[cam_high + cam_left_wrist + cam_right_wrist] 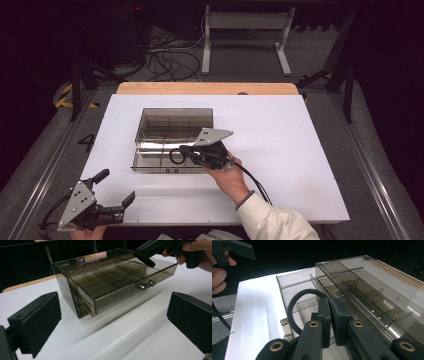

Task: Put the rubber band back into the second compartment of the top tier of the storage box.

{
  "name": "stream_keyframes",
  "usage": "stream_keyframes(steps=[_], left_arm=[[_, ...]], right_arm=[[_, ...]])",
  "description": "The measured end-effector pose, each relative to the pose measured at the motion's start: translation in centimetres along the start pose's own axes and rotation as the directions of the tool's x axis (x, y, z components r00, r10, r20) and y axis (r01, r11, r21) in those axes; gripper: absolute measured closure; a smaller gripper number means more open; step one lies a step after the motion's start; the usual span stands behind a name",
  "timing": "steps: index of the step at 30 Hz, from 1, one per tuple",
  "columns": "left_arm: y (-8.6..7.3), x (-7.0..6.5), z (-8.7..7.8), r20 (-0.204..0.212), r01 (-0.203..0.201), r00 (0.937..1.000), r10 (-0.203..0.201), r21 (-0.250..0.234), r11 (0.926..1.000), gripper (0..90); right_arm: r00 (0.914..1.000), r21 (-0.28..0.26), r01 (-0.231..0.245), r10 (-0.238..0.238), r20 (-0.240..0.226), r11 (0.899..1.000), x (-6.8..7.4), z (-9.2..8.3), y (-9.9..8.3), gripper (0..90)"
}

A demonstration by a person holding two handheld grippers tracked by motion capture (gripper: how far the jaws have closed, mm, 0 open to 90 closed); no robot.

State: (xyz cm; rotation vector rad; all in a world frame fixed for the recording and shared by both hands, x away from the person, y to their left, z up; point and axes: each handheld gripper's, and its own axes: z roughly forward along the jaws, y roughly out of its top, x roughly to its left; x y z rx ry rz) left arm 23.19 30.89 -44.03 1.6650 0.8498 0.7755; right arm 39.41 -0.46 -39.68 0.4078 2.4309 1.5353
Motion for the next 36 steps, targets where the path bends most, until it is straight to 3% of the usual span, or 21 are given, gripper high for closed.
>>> stream_keyframes(steps=[14,18,27,36], left_arm=[[0.0,0.0,0.0,0.000,0.000,1.0000,0.000,0.000,1.0000,0.3],[0.0,0.0,0.0,0.004,0.000,1.0000,0.000,0.001,1.0000,0.3],[0.0,0.0,0.0,0.002,0.006,1.0000,-0.006,-0.002,1.0000,0.3],[0.0,-0.1,0.1,0.002,0.010,1.0000,-0.010,-0.001,1.0000,0.3]], right_arm=[[1.0000,0.010,-0.007,0.007,-0.001,1.000,-0.1,0.4,-0.1,85.6],[0.9999,-0.005,-0.008,0.008,-0.013,1.000,-0.1,0.6,-0.1,70.4],[0.9998,-0.035,-0.002,0.001,-0.018,0.999,-0.1,-0.1,0.2,58.0],[0.9993,-0.071,-0.010,0.008,-0.037,0.997,-0.3,-1.8,1.1,32.6]])
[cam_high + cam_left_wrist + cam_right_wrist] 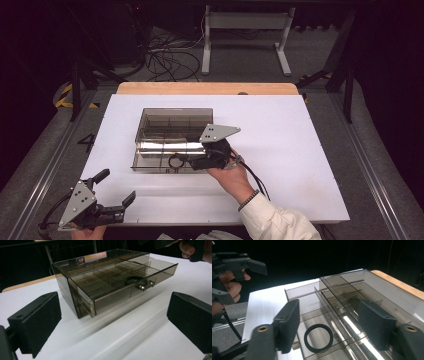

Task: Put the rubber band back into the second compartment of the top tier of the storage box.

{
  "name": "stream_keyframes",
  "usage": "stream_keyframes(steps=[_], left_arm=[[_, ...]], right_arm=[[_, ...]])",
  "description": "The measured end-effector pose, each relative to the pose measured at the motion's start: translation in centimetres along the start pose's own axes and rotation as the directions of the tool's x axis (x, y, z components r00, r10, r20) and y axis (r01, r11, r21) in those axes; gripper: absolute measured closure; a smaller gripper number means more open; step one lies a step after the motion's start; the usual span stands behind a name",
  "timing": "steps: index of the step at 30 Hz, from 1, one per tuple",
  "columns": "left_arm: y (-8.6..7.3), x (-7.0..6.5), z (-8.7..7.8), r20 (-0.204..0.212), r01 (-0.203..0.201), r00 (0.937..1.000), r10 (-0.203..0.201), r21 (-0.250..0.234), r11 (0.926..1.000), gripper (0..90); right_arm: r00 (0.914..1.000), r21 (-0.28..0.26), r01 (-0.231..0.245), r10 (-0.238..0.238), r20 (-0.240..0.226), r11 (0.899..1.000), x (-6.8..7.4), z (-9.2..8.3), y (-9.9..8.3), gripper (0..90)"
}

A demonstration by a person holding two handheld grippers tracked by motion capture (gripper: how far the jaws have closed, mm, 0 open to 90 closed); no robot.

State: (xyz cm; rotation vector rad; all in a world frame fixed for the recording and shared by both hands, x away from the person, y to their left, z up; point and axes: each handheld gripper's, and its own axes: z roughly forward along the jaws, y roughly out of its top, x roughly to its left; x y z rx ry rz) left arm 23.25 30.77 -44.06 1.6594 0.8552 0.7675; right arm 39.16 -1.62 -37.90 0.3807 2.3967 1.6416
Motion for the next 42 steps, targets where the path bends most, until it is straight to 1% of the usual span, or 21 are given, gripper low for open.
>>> stream_keyframes(steps=[2,3,5,13,16,20,26,29,32,33,35,41,42], left_arm=[[0.0,0.0,0.0,0.000,0.001,1.0000,-0.001,0.000,1.0000,0.3],[0.0,0.0,0.0,0.000,-0.005,1.0000,0.005,0.001,1.0000,0.3],[0.0,0.0,0.0,-0.001,-0.003,1.0000,0.003,0.000,1.0000,0.3],[0.0,0.0,-0.1,0.000,-0.006,1.0000,0.006,0.001,1.0000,0.3],[0.0,0.0,-0.1,0.002,0.000,1.0000,0.000,0.002,1.0000,0.3],[0.0,0.0,-0.1,0.001,-0.005,1.0000,0.005,0.001,1.0000,0.3],[0.0,0.0,-0.1,-0.003,-0.002,1.0000,0.002,0.000,1.0000,0.3],[0.0,0.0,-0.1,-0.002,0.000,1.0000,0.000,0.001,1.0000,0.3],[0.0,0.0,-0.1,-0.003,-0.005,1.0000,0.005,0.000,1.0000,0.3],[0.0,0.0,-0.1,-0.003,-0.005,1.0000,0.005,0.000,1.0000,0.3],[0.0,0.0,-0.1,-0.004,-0.003,1.0000,0.003,0.001,1.0000,0.3],[0.0,0.0,-0.1,-0.003,-0.005,1.0000,0.005,0.001,1.0000,0.3],[0.0,0.0,-0.1,-0.001,0.000,1.0000,0.000,0.002,1.0000,0.3]], right_arm=[[1.0000,-0.010,0.003,-0.003,0.002,1.000,0.0,-0.4,0.2,29.0],[1.0000,-0.009,0.009,-0.009,0.005,1.000,0.0,-0.5,0.2,27.9],[0.9998,-0.008,0.016,-0.016,0.014,1.000,0.1,-0.8,0.3,26.1],[0.9995,-0.022,0.020,-0.020,0.025,1.000,0.1,-1.6,0.6,24.6],[0.9994,-0.029,0.024,-0.023,0.024,0.999,0.1,-1.8,0.6,24.3],[0.9992,-0.029,0.026,-0.025,0.030,0.999,0.1,-2.0,0.7,23.3],[0.9991,-0.033,0.030,-0.028,0.033,0.999,0.1,-2.6,0.8,21.0],[0.9975,-0.019,0.042,-0.041,0.058,0.999,0.2,-3.1,0.9,17.5],[0.9963,-0.012,0.049,-0.048,0.071,0.999,0.2,-3.8,0.9,12.6],[0.9964,-0.014,0.049,-0.048,0.070,0.999,0.2,-4.1,0.9,11.0],[0.9956,-0.018,0.047,-0.045,0.083,0.999,0.1,-4.9,0.9,8.8],[0.9935,-0.049,0.023,-0.017,0.112,0.999,-0.5,-7.4,0.7,5.6],[0.9930,-0.054,0.020,-0.014,0.117,0.998,-0.6,-7.9,0.6,5.4]])
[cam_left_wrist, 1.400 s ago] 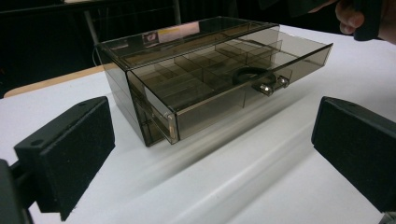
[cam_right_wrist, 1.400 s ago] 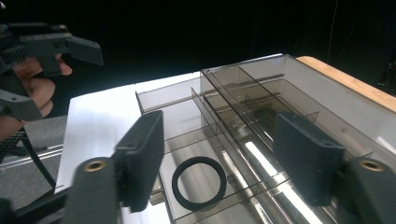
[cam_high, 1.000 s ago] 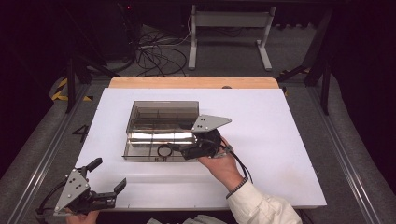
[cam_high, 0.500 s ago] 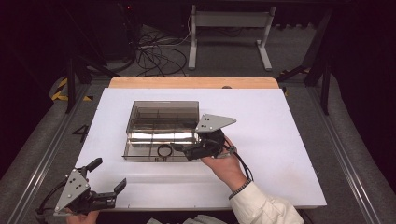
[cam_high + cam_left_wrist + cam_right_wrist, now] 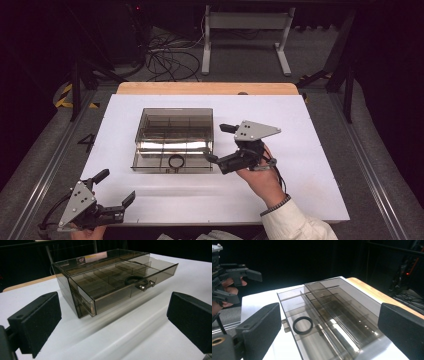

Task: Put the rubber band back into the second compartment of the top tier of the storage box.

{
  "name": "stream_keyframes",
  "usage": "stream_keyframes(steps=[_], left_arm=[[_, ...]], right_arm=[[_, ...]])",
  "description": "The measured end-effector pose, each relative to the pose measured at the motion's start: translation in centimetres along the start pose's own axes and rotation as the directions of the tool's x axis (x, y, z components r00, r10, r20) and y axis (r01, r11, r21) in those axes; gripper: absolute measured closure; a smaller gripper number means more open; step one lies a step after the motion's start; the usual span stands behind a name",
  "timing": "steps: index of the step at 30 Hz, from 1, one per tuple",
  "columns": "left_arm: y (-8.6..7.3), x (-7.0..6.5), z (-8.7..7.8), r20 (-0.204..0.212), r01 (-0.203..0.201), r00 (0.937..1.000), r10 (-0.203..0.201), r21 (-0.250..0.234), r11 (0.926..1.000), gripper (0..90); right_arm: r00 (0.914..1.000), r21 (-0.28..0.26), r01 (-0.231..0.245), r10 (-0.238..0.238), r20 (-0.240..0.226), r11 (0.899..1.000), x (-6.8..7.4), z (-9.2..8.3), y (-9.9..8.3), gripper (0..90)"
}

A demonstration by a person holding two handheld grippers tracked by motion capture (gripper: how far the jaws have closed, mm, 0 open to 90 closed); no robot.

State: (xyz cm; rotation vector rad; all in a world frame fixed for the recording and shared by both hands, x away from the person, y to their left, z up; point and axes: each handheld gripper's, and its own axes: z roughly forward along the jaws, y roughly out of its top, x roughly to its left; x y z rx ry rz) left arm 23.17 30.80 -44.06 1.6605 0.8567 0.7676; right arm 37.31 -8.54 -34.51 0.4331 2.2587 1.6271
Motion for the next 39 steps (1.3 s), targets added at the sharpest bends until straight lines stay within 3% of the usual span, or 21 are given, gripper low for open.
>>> stream_keyframes(steps=[14,39], left_arm=[[0.0,0.0,0.0,-0.002,0.002,1.0000,-0.002,0.000,1.0000,0.3],[0.0,-0.1,0.1,-0.006,0.007,1.0000,-0.007,0.000,1.0000,0.3]], right_arm=[[0.9948,-0.005,-0.044,0.044,0.092,0.999,-1.5,-4.5,-2.7,3.3],[0.9725,0.005,-0.133,0.129,0.194,0.991,-3.0,-11.3,-11.0,1.8]])
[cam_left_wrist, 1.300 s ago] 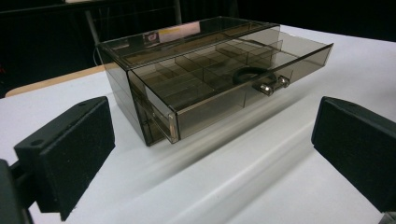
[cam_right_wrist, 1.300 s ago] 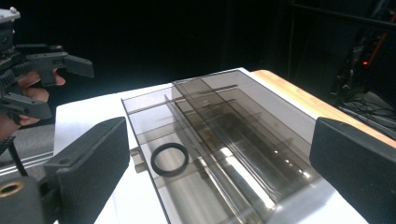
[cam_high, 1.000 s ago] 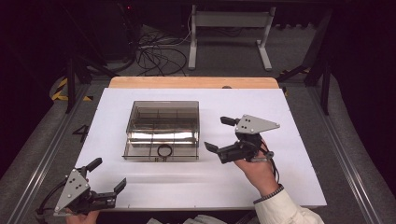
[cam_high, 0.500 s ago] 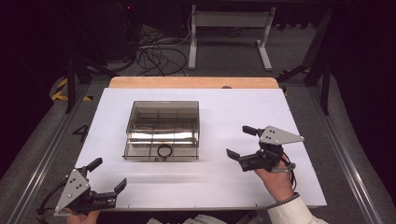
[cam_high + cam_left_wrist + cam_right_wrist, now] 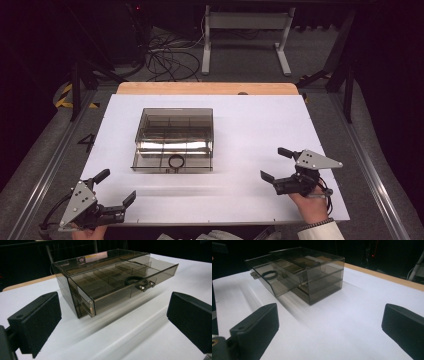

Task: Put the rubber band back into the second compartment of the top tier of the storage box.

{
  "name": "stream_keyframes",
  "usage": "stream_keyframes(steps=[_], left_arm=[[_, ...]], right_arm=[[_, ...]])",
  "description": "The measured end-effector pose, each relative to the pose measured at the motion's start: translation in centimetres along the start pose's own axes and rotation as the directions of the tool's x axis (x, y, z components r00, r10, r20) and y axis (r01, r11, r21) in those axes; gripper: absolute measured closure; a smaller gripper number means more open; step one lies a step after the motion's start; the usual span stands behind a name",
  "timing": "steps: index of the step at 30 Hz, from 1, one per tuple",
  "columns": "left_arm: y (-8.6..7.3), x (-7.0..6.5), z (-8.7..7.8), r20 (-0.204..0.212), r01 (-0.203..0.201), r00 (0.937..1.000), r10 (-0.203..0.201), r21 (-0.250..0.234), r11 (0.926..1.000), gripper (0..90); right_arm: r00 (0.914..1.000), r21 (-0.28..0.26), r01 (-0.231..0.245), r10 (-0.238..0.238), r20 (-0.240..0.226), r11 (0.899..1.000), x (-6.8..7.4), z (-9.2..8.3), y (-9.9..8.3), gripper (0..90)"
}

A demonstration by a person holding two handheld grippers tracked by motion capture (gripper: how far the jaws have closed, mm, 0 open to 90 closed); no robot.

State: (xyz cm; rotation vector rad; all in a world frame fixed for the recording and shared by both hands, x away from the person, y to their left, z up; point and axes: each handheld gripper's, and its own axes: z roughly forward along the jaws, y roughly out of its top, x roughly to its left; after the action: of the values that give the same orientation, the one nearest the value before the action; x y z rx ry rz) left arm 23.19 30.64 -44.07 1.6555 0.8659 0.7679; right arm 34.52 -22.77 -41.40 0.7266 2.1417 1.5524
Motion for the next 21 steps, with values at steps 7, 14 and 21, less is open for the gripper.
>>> stream_keyframes(steps=[7,14,21], left_arm=[[0.0,0.0,0.0,0.002,-0.001,1.0000,0.001,0.002,1.0000,0.3],[0.0,-0.1,0.1,0.006,0.002,1.0000,-0.002,0.000,1.0000,0.3],[-0.1,0.1,0.2,0.007,-0.013,0.9999,0.013,0.007,0.9999,0.3]], right_arm=[[0.9990,0.005,-0.032,0.032,0.029,0.999,-0.7,-1.0,-2.2,1.3],[0.9981,0.006,-0.044,0.044,0.042,0.999,-1.0,-1.9,-4.0,0.8],[0.9976,0.038,-0.033,0.031,0.062,0.999,-1.0,-2.6,-5.2,0.5]])
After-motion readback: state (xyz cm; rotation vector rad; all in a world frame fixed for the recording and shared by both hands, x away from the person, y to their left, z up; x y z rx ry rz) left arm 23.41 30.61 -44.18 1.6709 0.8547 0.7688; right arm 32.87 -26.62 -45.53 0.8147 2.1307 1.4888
